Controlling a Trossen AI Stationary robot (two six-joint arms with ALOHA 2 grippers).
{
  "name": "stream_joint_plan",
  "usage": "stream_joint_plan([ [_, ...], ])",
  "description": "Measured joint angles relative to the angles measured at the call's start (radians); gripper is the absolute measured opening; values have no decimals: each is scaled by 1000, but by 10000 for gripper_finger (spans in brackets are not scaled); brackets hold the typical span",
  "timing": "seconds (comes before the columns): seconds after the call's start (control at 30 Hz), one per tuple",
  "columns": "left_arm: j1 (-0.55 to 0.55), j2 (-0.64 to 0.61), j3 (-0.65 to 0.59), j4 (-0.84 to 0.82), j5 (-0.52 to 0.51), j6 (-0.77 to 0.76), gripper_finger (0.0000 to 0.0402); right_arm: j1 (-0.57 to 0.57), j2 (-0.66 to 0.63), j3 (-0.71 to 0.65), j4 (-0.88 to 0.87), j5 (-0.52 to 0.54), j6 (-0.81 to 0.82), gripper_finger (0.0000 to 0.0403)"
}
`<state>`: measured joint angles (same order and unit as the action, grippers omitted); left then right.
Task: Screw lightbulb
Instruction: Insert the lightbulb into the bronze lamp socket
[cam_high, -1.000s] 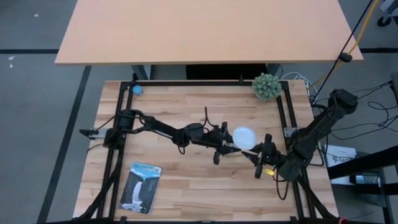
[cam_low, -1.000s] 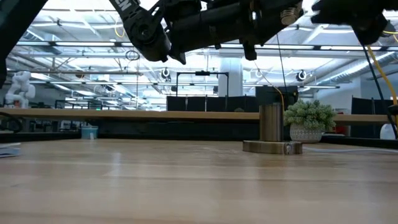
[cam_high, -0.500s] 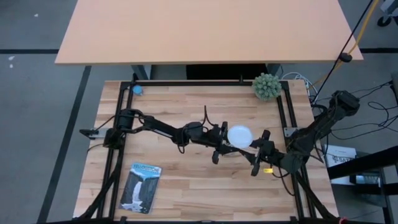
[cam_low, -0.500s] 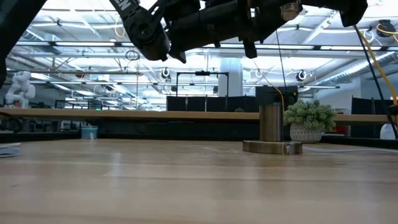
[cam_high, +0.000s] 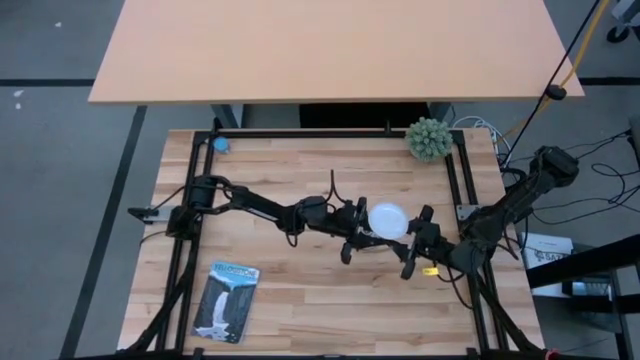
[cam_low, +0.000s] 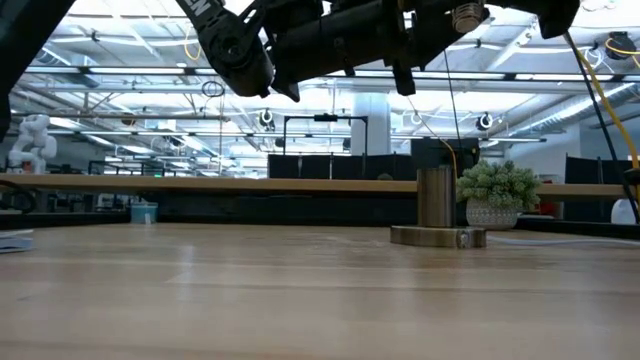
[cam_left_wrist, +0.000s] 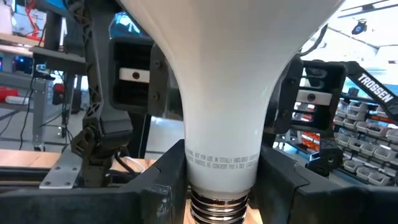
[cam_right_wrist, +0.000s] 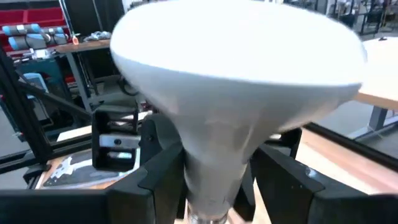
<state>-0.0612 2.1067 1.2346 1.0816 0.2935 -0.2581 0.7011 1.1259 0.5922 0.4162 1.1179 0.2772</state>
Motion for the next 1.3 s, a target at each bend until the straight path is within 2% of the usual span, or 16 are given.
stream_joint_plan([
  [0.23, 2, 2, 0, -35, -3, -1, 137, -42, 20, 0, 0, -7, -3, 218],
  [0.43, -1, 2, 0, -61, 4, 1, 137, -49, 42, 0, -1, -57, 16, 199],
  [0.57, -2, 2, 0, -59, -40, -17, 140, -49, 42, 0, 0, -60, 29, 182],
  [0.77, 5, 6, -2, -127, -28, -31, 246, -49, 41, 2, 2, -64, 24, 170],
  [0.83, 15, 5, -2, -148, -23, -34, 267, -49, 38, 2, 2, -61, 14, 169],
  [0.9, 27, 5, -2, -174, 14, -60, 277, -49, 31, 2, 4, -61, 13, 168],
  [1.13, 88, 5, -2, -190, 252, -159, 282, -30, 20, 2, -1, -62, -2, 167],
  [1.3, 116, 4, -2, -209, 316, -173, 283, -19, 21, 2, -10, -64, 19, 167],
])
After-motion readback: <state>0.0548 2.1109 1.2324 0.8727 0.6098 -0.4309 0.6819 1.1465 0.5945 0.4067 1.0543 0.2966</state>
